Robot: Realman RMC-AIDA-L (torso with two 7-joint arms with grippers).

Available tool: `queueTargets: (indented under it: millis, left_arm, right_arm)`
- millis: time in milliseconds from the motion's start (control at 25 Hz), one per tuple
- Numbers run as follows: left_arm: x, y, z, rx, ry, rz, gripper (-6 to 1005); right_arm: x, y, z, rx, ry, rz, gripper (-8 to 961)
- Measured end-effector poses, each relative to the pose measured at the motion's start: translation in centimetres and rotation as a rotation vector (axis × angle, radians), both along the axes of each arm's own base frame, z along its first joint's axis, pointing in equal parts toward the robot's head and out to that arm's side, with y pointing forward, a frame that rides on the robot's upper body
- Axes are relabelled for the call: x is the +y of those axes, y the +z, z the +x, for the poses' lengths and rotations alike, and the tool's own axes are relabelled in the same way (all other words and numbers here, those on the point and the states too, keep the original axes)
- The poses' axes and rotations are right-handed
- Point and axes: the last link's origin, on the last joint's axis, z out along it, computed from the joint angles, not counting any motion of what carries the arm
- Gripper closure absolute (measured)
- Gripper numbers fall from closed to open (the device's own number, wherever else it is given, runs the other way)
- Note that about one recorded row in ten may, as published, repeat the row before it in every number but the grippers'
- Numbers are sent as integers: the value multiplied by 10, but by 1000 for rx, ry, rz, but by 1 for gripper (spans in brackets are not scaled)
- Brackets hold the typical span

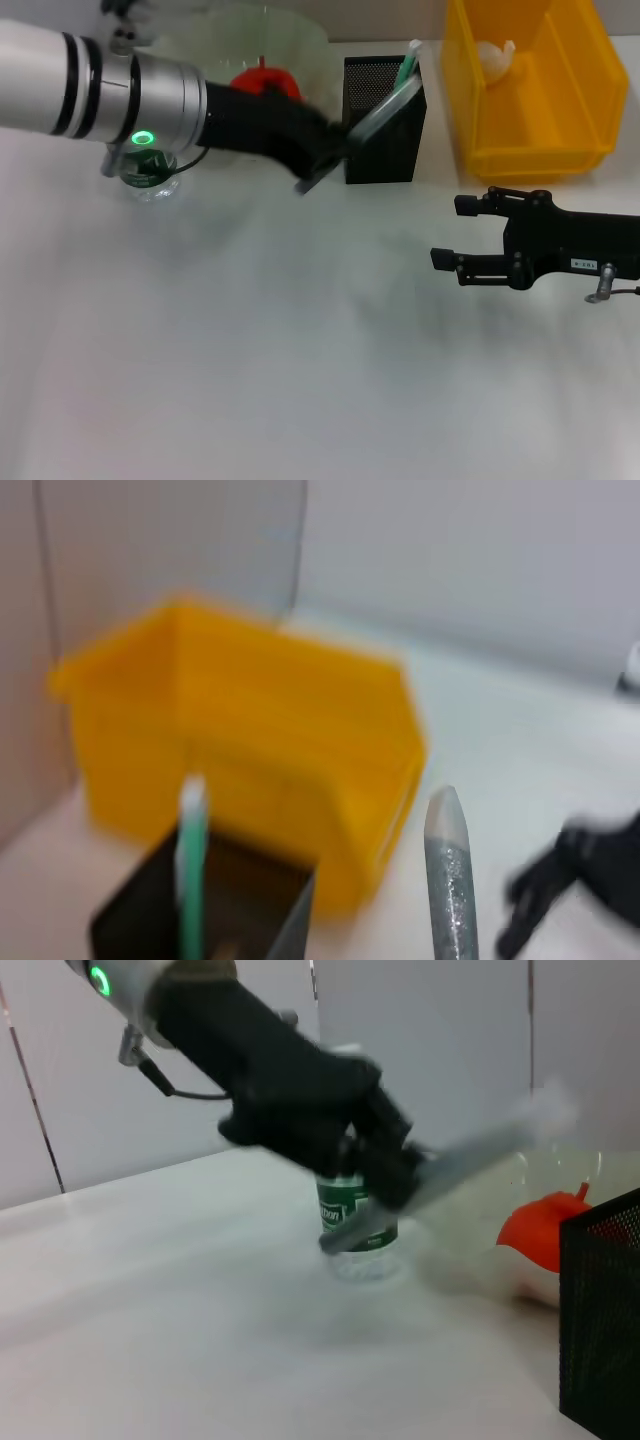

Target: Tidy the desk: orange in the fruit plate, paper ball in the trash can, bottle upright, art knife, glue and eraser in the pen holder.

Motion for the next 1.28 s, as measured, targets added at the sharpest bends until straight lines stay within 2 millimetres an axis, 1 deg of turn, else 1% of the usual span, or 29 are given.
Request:
queueTargets:
  millis: [80, 160, 200, 280, 360, 400, 440, 560, 600, 680, 720, 760, 840, 880, 920, 1160, 1200, 1280]
  left_arm:
    - [0, 2, 1, -88, -35, 31, 857]
    - [0, 2, 1, -88, -35, 31, 857]
    - [3, 2, 2, -200, -61, 90, 857]
    - [7, -3, 2, -282, -63, 130, 856]
    - [7, -3, 2, -282, -63, 130, 856]
    - [9, -7, 2, -317, -64, 146, 856]
    - [15, -16, 5, -399, -67, 187, 856]
    - [18, -20, 6, -437, -64, 212, 858]
    - [25, -31, 10, -482, -63, 271, 858]
    - [25, -31, 10, -482, -63, 271, 859]
    - [27, -34, 11, -486, -63, 301, 860]
    - [32, -41, 17, -487, -65, 346, 860]
    - [32, -41, 17, -487, -65, 346, 861]
    - [33, -48, 20, -478, -67, 403, 862]
    - [34, -50, 20, -474, -66, 440, 862]
    - [30, -60, 15, -446, -69, 476, 861]
    - [29, -62, 12, -434, -68, 477, 861]
    - [28, -63, 10, -430, -64, 478, 861]
  right_arm:
    - [0, 0, 0, 1, -2, -1, 141]
    - [-1, -1, 1, 2, -4, -4, 141]
    - [-1, -1, 1, 3, -7, -5, 141]
    - [-2, -2, 2, 4, -9, -6, 142]
    - [-2, -2, 2, 5, -11, -6, 142]
    - [-2, -3, 2, 5, -11, -8, 142]
    - [-2, -3, 2, 5, -11, -8, 142]
    - [-3, -3, 2, 5, -9, -9, 142]
    - [-3, -3, 1, 5, -6, -11, 142]
    - [-3, -4, 1, 5, -4, -11, 142]
    - [-3, -4, 1, 6, -2, -11, 142]
    - [-3, -5, 0, 7, -1, -12, 143]
    - [-4, -5, 0, 9, 2, -14, 143]
    - [-4, -5, 0, 9, 3, -15, 143]
    - [-4, -5, -1, 9, 4, -16, 143]
    - [-4, -7, -2, 8, 12, -22, 143]
    - [-3, -7, -4, 8, 16, -23, 143]
    - [-3, -8, -4, 8, 18, -24, 144]
